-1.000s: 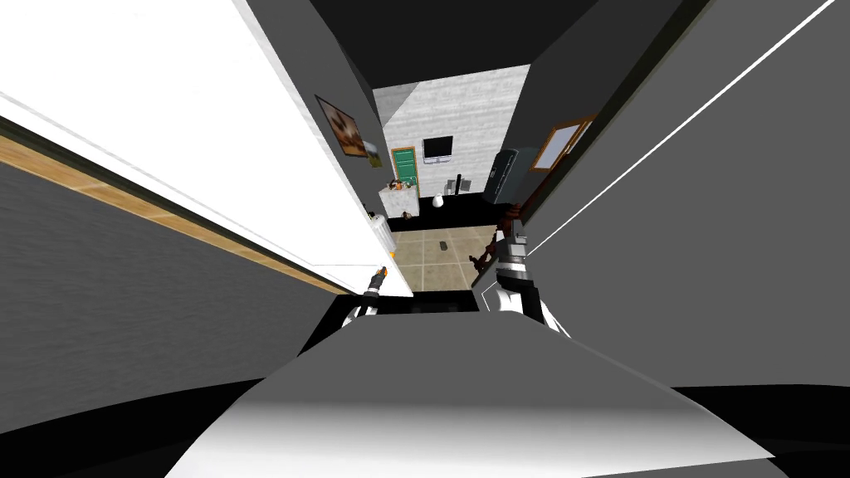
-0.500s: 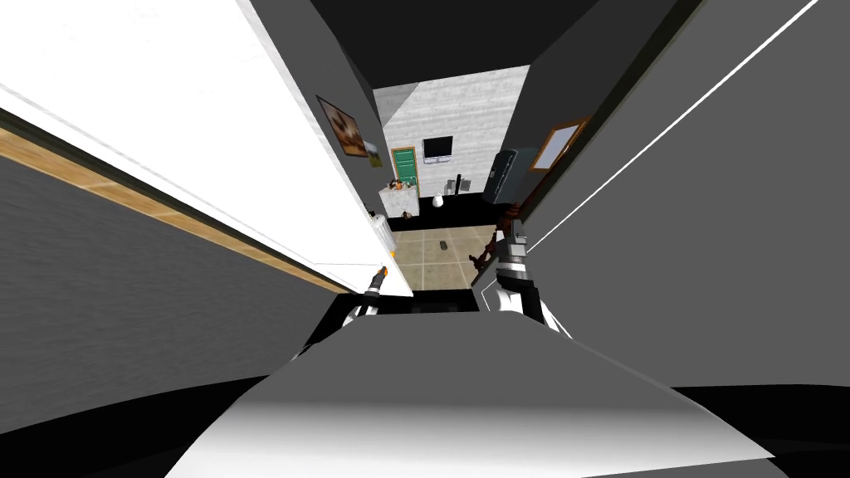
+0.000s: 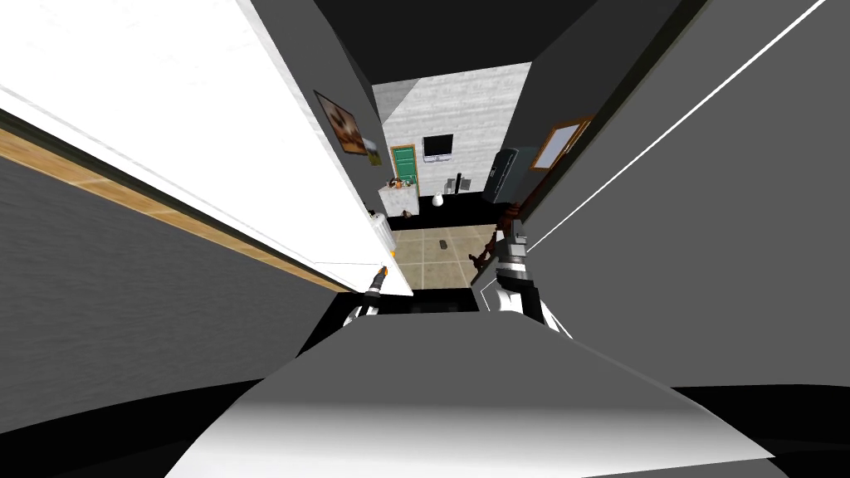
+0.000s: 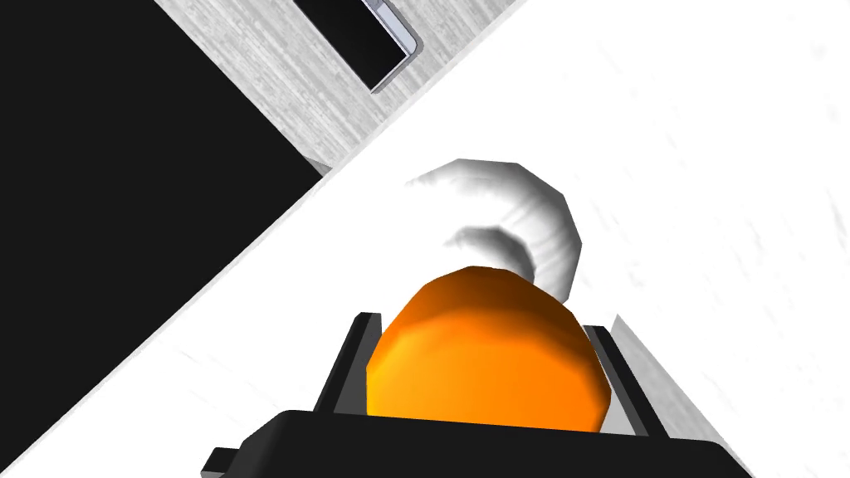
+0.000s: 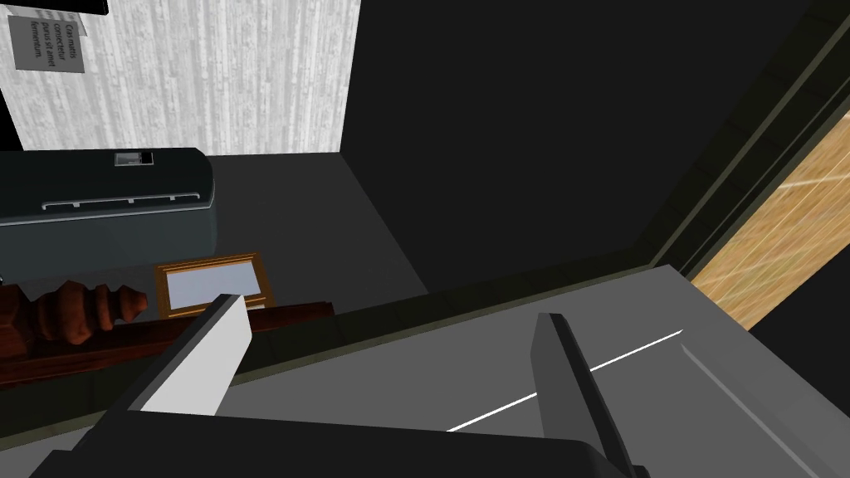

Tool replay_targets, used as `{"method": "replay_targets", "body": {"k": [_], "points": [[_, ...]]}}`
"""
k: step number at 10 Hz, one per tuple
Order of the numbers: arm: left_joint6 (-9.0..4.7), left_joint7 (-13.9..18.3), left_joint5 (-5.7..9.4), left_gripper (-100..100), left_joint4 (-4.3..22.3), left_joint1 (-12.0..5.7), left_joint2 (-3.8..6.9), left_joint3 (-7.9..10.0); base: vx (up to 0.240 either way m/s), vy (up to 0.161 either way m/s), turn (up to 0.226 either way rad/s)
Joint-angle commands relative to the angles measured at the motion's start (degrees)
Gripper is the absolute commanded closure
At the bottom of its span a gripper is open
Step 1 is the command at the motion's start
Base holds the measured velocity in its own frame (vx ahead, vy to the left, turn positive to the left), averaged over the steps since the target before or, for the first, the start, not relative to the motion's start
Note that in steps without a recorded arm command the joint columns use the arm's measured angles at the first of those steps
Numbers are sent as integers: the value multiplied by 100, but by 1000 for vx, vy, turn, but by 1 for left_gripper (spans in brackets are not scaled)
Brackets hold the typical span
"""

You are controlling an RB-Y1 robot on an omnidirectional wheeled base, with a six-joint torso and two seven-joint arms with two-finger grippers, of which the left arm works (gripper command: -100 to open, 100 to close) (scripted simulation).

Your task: Pull the door open

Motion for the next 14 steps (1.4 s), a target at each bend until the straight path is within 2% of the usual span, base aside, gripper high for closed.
{"method": "replay_targets", "body": {"k": [1,2,5,7,9,10,11,12,14], "points": [[-135,29,-13,100,226,-101,-66,-66,-6,6,-6],[-138,266,51,100,245,-124,-58,-135,-23,2,0],[-143,689,187,100,287,-174,-40,-284,-40,8,-1],[-143,743,187,100,287,-174,-40,-284,-19,8,-8],[-148,1117,328,100,330,-226,-22,-438,-34,12,-4],[-148,1220,328,100,330,-226,-22,-438,-34,13,-2],[-151,1413,398,100,351,-251,-13,-515,-34,10,-4],[-151,1459,398,100,351,-251,-13,-515,-29,1,-12],[-156,1836,544,100,396,-305,6,-676,-38,16,3]]}}
